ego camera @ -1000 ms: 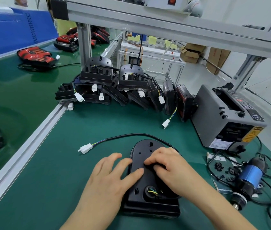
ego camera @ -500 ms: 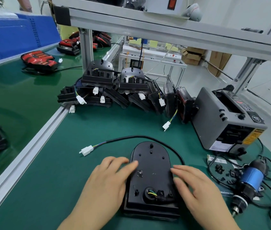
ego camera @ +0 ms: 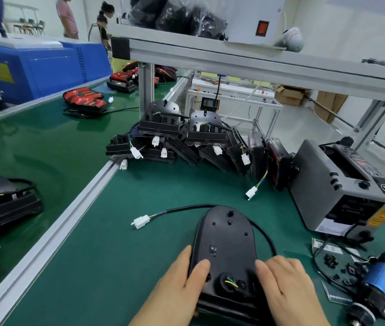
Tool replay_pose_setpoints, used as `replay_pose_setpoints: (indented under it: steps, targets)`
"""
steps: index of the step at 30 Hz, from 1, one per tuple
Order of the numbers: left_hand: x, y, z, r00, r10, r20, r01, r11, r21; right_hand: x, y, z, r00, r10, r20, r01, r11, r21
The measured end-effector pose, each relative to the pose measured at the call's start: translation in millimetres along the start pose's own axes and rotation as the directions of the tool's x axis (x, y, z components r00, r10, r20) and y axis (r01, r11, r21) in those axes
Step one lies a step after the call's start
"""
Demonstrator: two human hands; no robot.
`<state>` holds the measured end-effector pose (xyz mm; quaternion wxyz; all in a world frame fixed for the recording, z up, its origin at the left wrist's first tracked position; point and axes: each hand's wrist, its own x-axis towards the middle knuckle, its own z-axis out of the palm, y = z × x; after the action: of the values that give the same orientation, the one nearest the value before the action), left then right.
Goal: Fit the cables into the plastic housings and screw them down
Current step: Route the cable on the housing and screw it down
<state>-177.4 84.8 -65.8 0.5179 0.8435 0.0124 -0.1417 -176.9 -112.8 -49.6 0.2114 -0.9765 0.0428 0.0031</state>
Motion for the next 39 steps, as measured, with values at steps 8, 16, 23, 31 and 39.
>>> replay_pose_setpoints:
  steps: [8,16,23,31,39]
  targets:
    - [1,-2,0,0.996,0.048,0.071,-0.025,0.957,-0.291,-7,0,-10,0.988,0.090,0.124,-0.123,0.950,0.288]
    - [5,5,13,0.996,0.086,-0.013,-0.079,0.841,-0.535,10,-6,-13,0.982,0.166,0.091,-0.165,0.512,0.843]
    - [49,4,-21,0.987,0.163,-0.019,-0.160,0.982,0.096,23,3,3,0.954,0.263,0.140,-0.237,0.383,0.893]
    - [131,-11,-79,0.912,0.129,-0.389,0.289,0.472,0.833,22,3,13,0.962,0.259,0.081,-0.192,0.441,0.877]
    - [111,6,-83,0.981,-0.140,-0.135,0.192,0.798,0.571,25,12,23,0.962,0.269,0.049,-0.160,0.407,0.899]
